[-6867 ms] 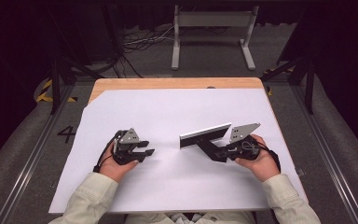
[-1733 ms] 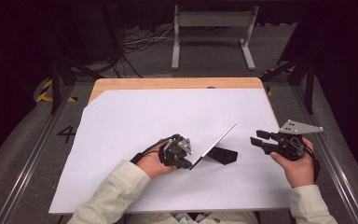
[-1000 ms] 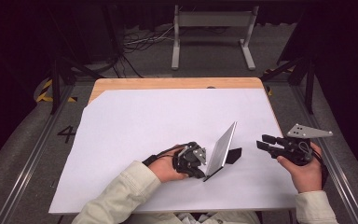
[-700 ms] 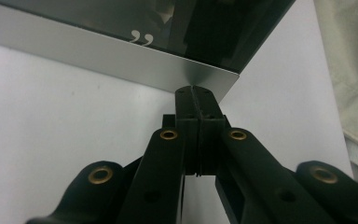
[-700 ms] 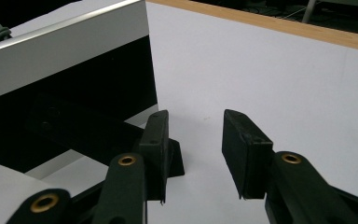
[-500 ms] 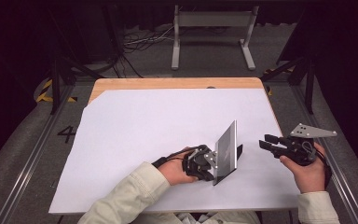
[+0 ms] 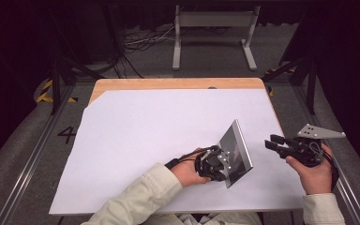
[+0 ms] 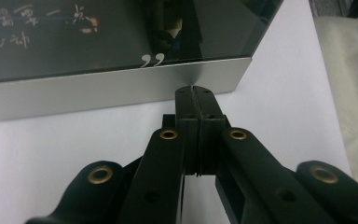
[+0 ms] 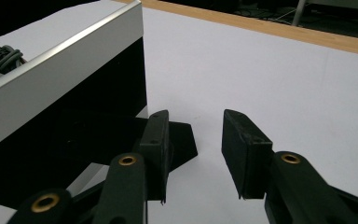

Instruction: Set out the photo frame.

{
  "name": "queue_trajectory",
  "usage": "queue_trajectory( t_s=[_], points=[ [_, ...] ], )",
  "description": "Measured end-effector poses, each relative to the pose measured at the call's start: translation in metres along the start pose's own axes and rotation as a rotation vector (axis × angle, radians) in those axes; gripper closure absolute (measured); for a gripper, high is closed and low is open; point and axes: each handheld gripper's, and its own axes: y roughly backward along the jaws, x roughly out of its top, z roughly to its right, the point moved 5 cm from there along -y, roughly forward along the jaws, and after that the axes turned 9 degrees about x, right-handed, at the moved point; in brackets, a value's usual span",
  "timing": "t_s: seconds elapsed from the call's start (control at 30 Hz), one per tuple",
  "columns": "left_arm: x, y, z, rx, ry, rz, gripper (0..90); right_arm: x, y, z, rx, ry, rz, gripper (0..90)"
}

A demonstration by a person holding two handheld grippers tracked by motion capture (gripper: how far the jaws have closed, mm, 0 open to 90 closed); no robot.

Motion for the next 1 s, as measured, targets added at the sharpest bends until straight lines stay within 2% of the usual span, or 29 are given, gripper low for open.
queue_trajectory(
  t_s=[0.37, 0.67, 0.8, 1.0],
  points=[
    [0.015, -0.008, 0.008, 0.01, -0.002, 0.021, 90.0, 0.0, 0.005, 0.003, -0.009, -0.009, 0.004, 62.3],
    [0.023, -0.017, 0.009, 0.032, 0.026, 0.045, 90.0, -0.001, 0.005, 0.003, -0.005, -0.018, 0.003, 62.2],
    [0.022, -0.015, 0.008, 0.031, 0.038, 0.059, 90.0, -0.001, 0.005, 0.003, -0.004, -0.022, 0.0, 62.2],
    [0.015, -0.002, 0.004, 0.039, 0.06, 0.079, 87.7, 0.001, 0.007, 0.005, -0.002, -0.027, 0.005, 63.0]
  ],
)
